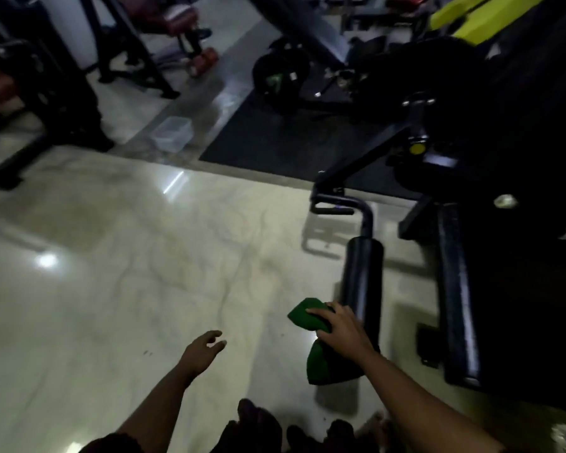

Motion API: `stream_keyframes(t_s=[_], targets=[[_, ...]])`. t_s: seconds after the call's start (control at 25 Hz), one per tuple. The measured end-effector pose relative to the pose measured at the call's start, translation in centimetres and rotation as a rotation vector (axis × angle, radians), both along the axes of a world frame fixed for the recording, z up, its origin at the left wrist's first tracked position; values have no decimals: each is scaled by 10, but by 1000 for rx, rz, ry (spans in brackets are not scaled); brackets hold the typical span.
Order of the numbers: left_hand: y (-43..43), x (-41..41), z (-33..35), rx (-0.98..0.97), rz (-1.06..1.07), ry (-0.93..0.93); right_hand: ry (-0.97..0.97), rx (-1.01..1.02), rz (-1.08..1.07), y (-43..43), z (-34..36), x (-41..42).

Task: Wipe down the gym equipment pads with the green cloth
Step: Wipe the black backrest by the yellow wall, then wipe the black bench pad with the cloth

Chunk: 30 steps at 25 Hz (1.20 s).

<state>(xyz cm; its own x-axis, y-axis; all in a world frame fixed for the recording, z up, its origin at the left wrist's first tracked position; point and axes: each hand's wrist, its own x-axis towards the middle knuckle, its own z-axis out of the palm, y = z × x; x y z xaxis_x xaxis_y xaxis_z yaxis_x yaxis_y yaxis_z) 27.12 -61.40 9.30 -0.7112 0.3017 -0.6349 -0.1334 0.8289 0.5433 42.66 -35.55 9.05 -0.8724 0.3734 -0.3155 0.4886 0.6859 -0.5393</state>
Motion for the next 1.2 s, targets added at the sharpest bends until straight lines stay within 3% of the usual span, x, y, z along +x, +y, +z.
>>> stream_keyframes(t_s=[0.24,0.44,1.2], targets=[[-136,-31,-9,12,345,-12,-66,-81,111,-69,-23,-85],[-140,-101,-30,41,430,-30,-22,-50,177,-54,-36,-181],[218,-680,7,213,88,78,200,32,-55,229,13,-680]])
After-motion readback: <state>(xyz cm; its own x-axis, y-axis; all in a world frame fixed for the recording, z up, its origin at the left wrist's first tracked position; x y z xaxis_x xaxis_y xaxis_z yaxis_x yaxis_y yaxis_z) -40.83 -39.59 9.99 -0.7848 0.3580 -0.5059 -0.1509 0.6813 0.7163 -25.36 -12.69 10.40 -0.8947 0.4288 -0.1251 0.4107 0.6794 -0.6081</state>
